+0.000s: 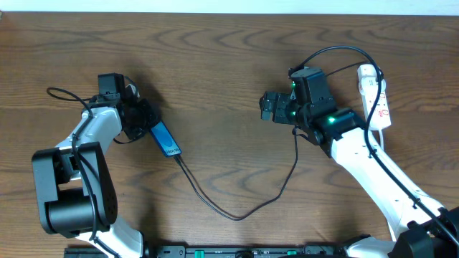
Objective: Plug charger to phone and switch on socket
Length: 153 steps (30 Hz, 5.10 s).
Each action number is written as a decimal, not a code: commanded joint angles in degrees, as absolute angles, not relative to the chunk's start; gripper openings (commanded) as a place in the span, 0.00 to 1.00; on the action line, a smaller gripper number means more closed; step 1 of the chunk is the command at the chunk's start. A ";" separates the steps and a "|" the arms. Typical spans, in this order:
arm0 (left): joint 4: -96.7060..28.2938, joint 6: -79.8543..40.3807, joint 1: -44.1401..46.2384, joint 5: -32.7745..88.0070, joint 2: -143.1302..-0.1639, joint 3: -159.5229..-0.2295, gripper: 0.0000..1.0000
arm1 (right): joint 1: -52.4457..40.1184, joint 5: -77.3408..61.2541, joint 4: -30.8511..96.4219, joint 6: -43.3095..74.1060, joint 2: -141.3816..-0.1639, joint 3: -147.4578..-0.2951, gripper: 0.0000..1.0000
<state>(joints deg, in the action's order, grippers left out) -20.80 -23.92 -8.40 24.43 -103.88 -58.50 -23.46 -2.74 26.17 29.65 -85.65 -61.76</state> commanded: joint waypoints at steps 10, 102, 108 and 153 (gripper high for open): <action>-22.22 -23.14 -8.25 23.70 -102.76 -58.96 0.14 | -23.33 -1.83 26.17 29.06 -85.03 -61.91 0.99; -31.57 -10.46 -8.25 19.59 -99.07 -63.09 0.91 | -23.33 -1.63 25.10 29.06 -85.03 -61.91 0.99; -39.86 -4.80 -6.46 9.28 -92.92 -65.95 0.91 | -23.33 -1.58 23.94 29.06 -85.14 -61.91 0.99; -44.56 -2.59 3.68 1.89 -76.09 -65.87 0.91 | -23.33 -1.63 28.12 29.08 -85.19 -61.91 0.99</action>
<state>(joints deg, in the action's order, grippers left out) -44.40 -2.94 3.60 2.61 -76.16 -64.82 -23.46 -2.55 28.05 29.63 -85.62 -61.76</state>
